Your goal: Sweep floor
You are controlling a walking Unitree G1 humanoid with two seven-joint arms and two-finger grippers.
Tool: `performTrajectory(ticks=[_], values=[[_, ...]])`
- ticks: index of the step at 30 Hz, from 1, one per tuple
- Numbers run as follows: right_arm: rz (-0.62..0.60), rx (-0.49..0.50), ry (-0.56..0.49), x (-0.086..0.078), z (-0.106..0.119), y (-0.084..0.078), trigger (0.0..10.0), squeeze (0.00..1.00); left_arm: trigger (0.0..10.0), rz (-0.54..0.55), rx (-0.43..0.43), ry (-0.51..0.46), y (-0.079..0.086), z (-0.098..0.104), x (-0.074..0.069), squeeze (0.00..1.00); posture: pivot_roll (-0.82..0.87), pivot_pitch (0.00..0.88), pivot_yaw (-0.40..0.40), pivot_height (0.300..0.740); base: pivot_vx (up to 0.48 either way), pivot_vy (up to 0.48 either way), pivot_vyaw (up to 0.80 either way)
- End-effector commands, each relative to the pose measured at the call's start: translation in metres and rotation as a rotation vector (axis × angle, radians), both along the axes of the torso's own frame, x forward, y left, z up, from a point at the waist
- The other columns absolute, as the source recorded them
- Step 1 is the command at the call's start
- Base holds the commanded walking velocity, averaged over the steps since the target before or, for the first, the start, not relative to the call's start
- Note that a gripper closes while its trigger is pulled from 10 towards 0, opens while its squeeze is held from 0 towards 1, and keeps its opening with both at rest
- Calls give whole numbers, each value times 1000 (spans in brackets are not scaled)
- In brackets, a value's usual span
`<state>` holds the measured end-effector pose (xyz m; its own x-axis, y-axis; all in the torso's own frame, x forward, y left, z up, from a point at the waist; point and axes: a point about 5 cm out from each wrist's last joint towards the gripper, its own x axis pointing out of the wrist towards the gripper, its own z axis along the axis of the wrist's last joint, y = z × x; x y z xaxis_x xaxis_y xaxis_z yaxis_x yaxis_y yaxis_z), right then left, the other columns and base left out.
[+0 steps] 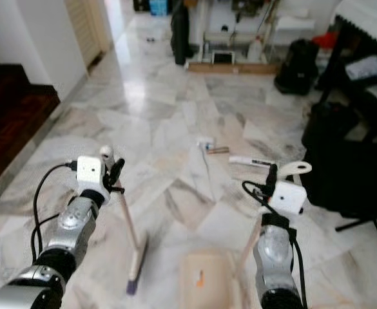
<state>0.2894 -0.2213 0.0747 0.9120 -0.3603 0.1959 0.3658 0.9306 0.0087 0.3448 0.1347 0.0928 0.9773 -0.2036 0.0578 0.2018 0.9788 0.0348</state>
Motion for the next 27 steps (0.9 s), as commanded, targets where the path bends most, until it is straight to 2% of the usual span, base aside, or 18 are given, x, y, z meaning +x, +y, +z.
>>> performTrajectory(ticks=[1, 27], values=[[26, -9, -42, 7, 10, 7, 10000, 0, 10000, 21, 3, -59, 9, 12, 3, 0, 55, 8, 7, 740, 266, 0, 0], [34, -13, -37, 6, 9, 10, 10000, 0, 10000, 30, 24, -55, 17, 10, 2, 0, 48, 0, 15, 740, 268, 0, 0]])
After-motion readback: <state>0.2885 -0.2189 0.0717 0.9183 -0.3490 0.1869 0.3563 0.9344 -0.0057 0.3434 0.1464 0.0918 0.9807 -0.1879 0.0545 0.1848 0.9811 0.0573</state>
